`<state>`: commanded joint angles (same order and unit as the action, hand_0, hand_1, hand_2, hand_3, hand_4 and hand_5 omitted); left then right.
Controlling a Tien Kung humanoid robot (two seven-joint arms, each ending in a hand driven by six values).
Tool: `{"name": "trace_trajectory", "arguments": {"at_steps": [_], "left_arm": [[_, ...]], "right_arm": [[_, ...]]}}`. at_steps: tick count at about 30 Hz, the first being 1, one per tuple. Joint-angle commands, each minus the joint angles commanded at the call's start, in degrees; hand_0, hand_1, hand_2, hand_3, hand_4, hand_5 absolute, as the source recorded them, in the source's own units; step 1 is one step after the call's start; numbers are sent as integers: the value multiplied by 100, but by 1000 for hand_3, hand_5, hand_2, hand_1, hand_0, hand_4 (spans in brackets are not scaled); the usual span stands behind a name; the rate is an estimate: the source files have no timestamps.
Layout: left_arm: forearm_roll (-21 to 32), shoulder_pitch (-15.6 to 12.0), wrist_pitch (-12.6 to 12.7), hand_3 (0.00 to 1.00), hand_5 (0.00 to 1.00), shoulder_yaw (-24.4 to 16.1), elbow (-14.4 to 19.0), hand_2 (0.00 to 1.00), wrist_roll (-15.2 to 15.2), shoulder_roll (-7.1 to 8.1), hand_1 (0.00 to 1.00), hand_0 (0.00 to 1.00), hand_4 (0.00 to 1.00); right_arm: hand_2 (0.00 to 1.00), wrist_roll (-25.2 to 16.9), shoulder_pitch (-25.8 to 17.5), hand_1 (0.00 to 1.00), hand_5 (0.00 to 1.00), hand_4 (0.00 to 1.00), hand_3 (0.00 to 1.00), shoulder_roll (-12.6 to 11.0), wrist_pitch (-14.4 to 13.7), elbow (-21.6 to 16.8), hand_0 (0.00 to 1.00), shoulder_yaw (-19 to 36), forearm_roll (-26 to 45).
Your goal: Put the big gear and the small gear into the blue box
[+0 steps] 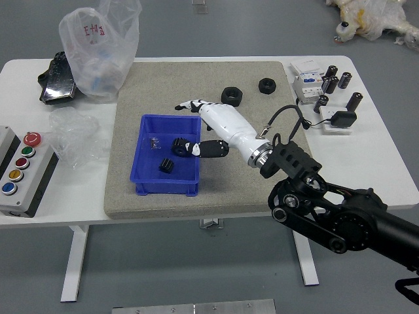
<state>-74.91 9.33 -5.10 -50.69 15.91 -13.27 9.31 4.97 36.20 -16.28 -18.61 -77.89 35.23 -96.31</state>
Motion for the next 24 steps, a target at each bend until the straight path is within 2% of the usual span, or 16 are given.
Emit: {"name": "trace_trajectory", "arguments": {"at_steps": [2, 5, 6, 10, 11, 12, 17, 18, 23, 24], "left_arm": [[26, -14, 11, 657, 387, 15, -3, 575, 8, 2, 587, 667, 740], [64, -31, 27, 657, 387, 42, -11, 575, 25, 6, 587, 667, 740], [83, -33, 32, 656, 386, 57, -13, 575, 31, 6, 587, 667, 739], [148, -42, 53, 656, 386, 111, -22, 575, 61, -3, 587, 667, 739], [153, -46, 57, 656, 386, 116, -24, 575, 66, -3, 587, 667, 739], [155, -51, 60, 656, 386, 118, -27, 575, 70, -3, 587, 667, 739], [156, -57, 64, 656, 386, 138, -38, 575, 96, 4, 587, 667, 739], [170, -52, 65, 656, 386, 155, -38, 574, 104, 5, 587, 667, 739], [237, -30, 67, 656, 386, 241, -37, 574, 139, 2, 587, 667, 739], [245, -29, 67, 655, 385, 251, -37, 575, 143, -2, 587, 668, 739]], "right_arm": [[762, -213, -218, 700, 255, 717, 734, -176, 21, 6, 413, 329, 354], [762, -615, -639, 700, 255, 717, 734, -440, 197, 52, 413, 903, 1041], [723, -731, -765, 667, 320, 747, 694, -490, 249, 60, 504, 1065, 1247], [723, -1248, -1355, 667, 320, 747, 694, -653, 527, 126, 504, 1733, 2141], [723, -1356, -1485, 667, 320, 747, 694, -671, 584, 146, 504, 1868, 2347], [717, -1477, -1629, 682, 402, 776, 682, -682, 650, 171, 622, 2014, 2571], [717, -1858, -2179, 682, 402, 776, 682, -617, 862, 278, 622, 2623, 3562], [717, -1899, -2220, 694, 445, 797, 680, -593, 890, 288, 686, 2701, 3699], [717, -2008, -2272, 694, 445, 797, 680, -505, 967, 273, 686, 2897, 4390], [717, -2014, -2275, 695, 470, 805, 680, -494, 969, 259, 689, 2921, 4475]]}}
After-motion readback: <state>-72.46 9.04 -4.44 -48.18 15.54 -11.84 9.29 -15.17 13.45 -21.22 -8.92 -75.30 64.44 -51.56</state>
